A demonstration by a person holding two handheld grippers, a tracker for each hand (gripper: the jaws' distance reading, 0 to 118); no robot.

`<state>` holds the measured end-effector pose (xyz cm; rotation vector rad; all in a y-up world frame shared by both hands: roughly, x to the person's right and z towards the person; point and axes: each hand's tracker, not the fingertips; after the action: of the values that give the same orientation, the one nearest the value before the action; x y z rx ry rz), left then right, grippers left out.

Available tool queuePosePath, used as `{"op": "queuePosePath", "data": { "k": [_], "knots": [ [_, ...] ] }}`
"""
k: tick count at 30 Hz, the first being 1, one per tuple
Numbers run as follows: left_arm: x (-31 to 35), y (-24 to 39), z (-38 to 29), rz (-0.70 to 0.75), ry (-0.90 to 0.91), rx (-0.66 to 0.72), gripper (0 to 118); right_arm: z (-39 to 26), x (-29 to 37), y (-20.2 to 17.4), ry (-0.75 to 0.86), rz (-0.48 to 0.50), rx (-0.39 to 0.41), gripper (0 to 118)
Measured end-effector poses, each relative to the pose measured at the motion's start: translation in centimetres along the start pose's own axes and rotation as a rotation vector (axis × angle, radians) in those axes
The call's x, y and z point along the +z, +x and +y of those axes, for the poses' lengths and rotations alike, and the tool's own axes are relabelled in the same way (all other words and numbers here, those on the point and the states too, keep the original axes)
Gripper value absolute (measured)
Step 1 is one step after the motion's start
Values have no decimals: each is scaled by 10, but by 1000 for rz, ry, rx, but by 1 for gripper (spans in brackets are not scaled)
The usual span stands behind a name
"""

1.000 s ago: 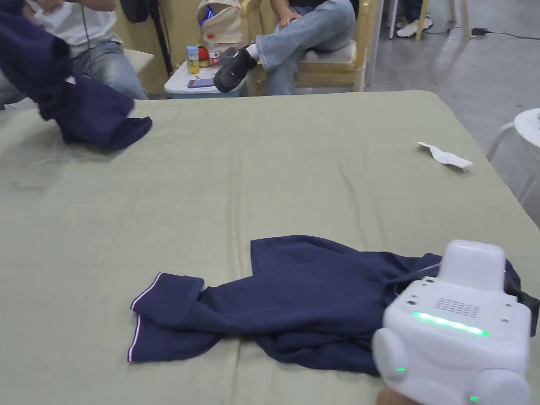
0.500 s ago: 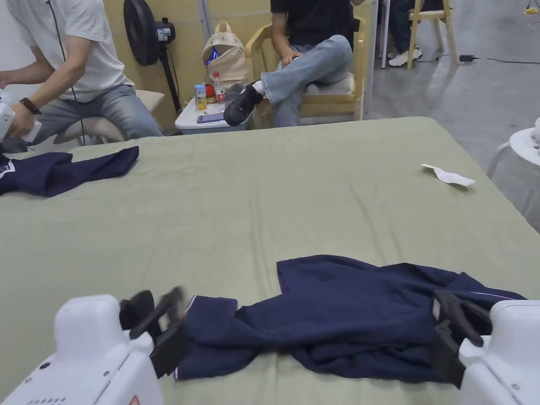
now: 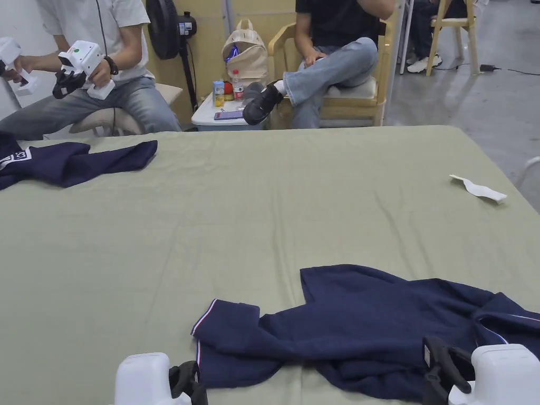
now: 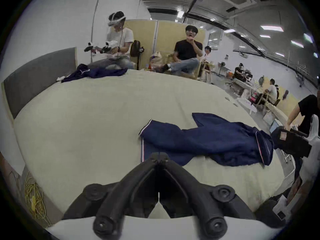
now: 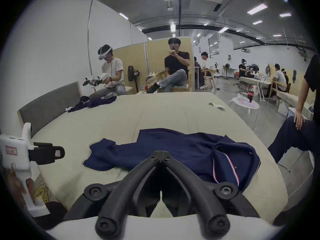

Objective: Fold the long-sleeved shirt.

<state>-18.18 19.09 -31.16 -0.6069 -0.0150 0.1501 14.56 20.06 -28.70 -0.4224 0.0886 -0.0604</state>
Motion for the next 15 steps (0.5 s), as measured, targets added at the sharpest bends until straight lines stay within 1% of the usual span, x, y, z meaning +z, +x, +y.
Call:
{"op": "queuePosePath", "data": {
  "k": [2, 6, 8, 10, 11, 12, 13, 14, 15],
  "knots": [
    [-10, 1, 8, -18, 1, 5, 0, -1, -3, 6, -5, -12, -3, 1],
    [-45, 15, 44, -14, 32, -48, 0, -3, -6, 18, -9, -38, -13, 1],
    [-66, 27, 70, -73, 59, -71, 0, -4, -9, 24, -14, -52, -20, 1],
    [-102, 48, 98, -123, 16, -114, 0, -5, -12, 30, -20, -57, -29, 1],
    [-120, 60, 110, -123, 23, -145, 12, -7, -14, 34, -24, -60, -31, 1],
    [-144, 73, 120, -146, -4, -167, 37, -8, -16, 37, -29, -65, -31, 1],
    [-169, 84, 127, -161, -55, -190, 67, -9, -18, 40, -34, -70, -28, 1],
    [-201, 96, 131, -192, -94, -206, 93, -11, -20, 44, -40, -77, -27, 1],
    [-229, 108, 131, -251, -155, -206, 94, -12, -23, 49, -47, -79, -28, 1]
  ]
}}
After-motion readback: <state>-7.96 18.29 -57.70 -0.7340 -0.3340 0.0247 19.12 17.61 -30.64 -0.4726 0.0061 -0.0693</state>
